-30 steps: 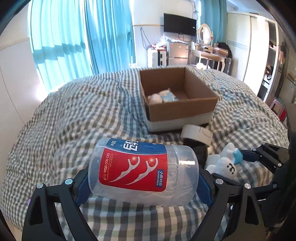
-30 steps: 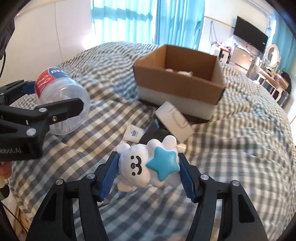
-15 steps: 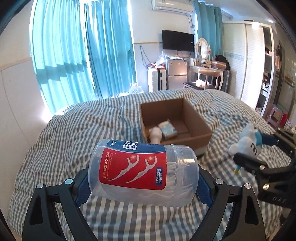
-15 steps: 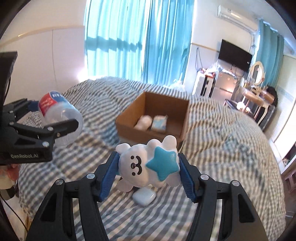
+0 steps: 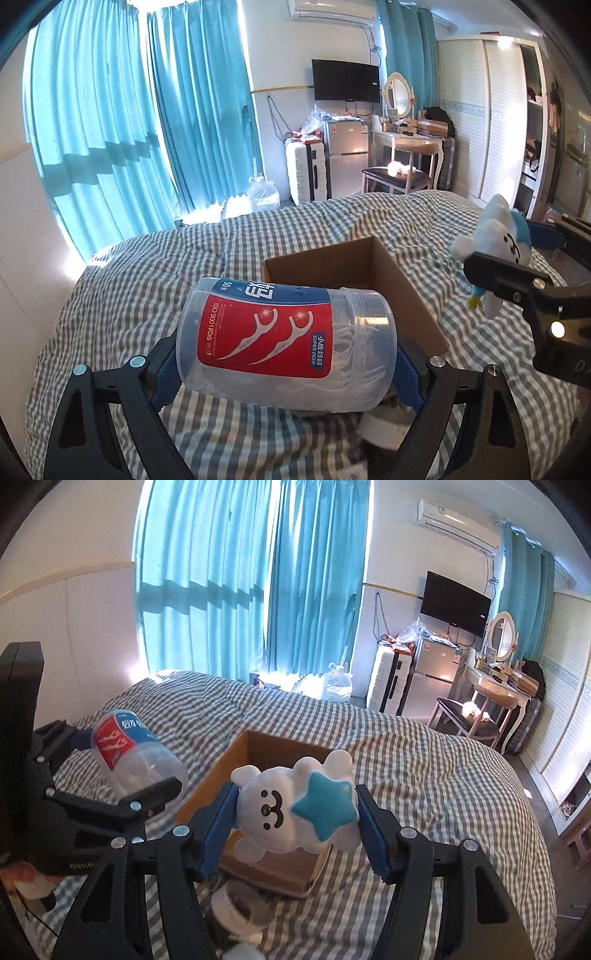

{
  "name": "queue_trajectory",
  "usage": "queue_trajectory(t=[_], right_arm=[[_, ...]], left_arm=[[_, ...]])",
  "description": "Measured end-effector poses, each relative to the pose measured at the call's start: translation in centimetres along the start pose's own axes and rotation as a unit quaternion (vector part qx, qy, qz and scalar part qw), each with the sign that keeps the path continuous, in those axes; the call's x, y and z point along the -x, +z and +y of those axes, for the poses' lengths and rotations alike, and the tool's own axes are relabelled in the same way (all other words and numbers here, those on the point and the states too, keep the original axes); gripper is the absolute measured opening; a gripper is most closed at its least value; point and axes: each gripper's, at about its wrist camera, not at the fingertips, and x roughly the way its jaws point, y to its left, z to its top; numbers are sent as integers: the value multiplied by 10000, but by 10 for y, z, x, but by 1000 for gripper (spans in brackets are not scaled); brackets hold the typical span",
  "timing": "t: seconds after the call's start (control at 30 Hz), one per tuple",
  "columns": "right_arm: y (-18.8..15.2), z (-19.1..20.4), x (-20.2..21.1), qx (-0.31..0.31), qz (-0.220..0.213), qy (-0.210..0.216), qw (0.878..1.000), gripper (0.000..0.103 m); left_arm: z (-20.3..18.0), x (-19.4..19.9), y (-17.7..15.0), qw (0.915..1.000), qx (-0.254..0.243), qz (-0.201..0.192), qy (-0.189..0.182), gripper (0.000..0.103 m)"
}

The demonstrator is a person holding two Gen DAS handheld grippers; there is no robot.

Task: Organize objects
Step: 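Carry the floss jar into the box with the left tool while the right tool drops the plush toy in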

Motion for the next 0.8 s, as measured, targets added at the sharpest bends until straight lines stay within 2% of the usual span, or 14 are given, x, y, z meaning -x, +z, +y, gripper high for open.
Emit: queue_trajectory(t=[0.27, 0.5, 0.63, 0.8], right_arm=[[33, -29, -93, -316, 316, -8, 9990, 63], [35, -40, -176, -421, 701, 112, 9966, 63], [24, -38, -212, -316, 832, 109, 9960, 63], [15, -43, -234, -360, 952, 206, 9946, 63]], left_arm=[[-7, -78, 13, 9994, -197, 221, -186, 93], [-10, -141, 4, 9971, -177, 577, -454, 93], [-12, -156, -4, 9963, -267, 636, -509, 93], [-17, -162, -6, 9950, -306, 674, -675, 93]])
